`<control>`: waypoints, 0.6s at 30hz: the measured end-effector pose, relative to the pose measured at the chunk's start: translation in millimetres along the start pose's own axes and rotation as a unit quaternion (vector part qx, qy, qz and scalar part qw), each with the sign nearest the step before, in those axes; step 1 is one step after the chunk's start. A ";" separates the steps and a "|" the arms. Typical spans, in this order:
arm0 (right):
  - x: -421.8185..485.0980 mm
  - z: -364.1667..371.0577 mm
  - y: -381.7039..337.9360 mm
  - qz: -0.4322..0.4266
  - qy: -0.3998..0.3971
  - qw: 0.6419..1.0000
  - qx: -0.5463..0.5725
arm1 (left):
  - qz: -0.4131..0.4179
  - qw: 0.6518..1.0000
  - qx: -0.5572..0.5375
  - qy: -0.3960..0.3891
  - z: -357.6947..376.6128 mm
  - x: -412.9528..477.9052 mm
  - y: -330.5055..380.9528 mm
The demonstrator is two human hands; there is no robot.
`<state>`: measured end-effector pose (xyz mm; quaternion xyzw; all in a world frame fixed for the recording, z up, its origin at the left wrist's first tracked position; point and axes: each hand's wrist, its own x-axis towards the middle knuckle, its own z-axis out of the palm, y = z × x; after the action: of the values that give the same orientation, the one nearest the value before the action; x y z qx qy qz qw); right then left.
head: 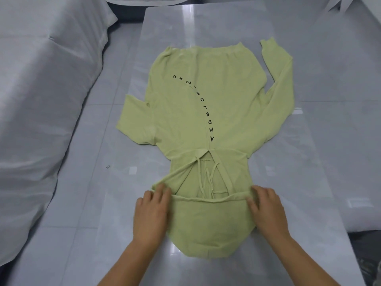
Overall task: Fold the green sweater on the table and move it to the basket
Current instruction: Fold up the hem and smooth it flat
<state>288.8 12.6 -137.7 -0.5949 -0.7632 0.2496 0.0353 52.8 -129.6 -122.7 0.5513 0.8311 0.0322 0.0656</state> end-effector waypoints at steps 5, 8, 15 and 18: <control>17.1 -5.0 4.0 0.091 -0.080 0.984 0.130 | 0.226 0.971 -0.080 -0.005 30.7 -24.7 80.4; 33.4 -8.1 -8.9 0.069 -0.118 0.987 0.079 | 0.186 0.979 -0.062 -0.057 48.9 -18.0 99.1; 44.0 -9.9 -19.4 0.086 -0.280 0.956 0.005 | 0.154 0.985 -0.012 -0.076 71.3 -13.7 94.8; 42.4 -13.4 -28.5 0.042 -0.296 0.951 -0.080 | 0.154 0.987 -0.002 -0.035 70.6 -8.3 96.1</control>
<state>255.8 51.6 -124.3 -0.5262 -0.7315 0.3538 -0.2508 153.9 -101.0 -179.8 0.6732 0.7336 0.0240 0.0900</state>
